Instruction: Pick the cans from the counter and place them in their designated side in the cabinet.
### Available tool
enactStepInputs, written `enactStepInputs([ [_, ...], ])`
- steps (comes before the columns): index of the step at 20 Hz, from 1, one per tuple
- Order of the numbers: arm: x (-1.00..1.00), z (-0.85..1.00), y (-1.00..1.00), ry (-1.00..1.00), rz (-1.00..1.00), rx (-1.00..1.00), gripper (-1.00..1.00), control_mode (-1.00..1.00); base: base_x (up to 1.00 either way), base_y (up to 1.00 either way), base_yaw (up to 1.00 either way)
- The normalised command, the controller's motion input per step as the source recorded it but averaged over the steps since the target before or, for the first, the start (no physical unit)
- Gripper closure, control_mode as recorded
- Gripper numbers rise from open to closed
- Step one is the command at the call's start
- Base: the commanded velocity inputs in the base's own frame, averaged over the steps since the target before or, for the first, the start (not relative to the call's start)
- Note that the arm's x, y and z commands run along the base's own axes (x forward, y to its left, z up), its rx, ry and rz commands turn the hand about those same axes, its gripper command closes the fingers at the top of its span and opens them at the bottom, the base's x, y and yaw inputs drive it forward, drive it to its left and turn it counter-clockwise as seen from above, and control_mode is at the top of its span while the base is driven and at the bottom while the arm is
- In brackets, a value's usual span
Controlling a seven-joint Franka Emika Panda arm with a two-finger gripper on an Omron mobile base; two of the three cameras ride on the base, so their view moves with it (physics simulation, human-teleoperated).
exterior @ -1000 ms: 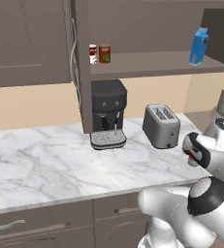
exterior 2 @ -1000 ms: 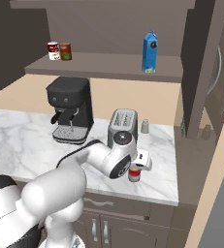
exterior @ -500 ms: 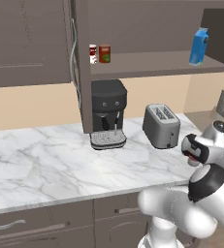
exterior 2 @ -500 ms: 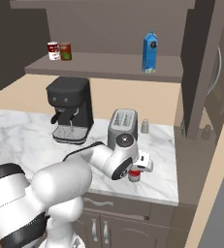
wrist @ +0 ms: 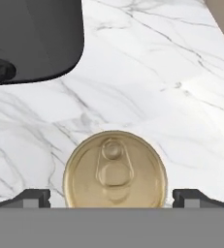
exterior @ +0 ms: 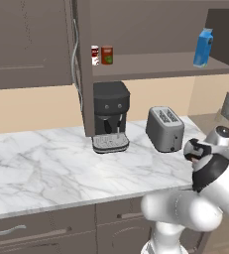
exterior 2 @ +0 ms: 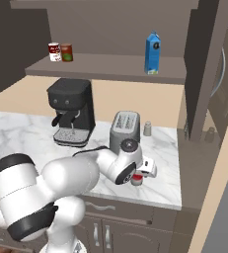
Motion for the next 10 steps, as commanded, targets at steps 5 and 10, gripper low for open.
enactStepInputs([
  [5, 0.12, -0.14, -0.05, 0.01, 0.00, 0.01, -1.00, -1.00, 0.00, 0.00, 0.00],
  [10, 0.11, -0.11, -0.05, 0.01, 0.00, 0.01, 1.00, -1.00, 0.00, 0.00, 0.00],
])
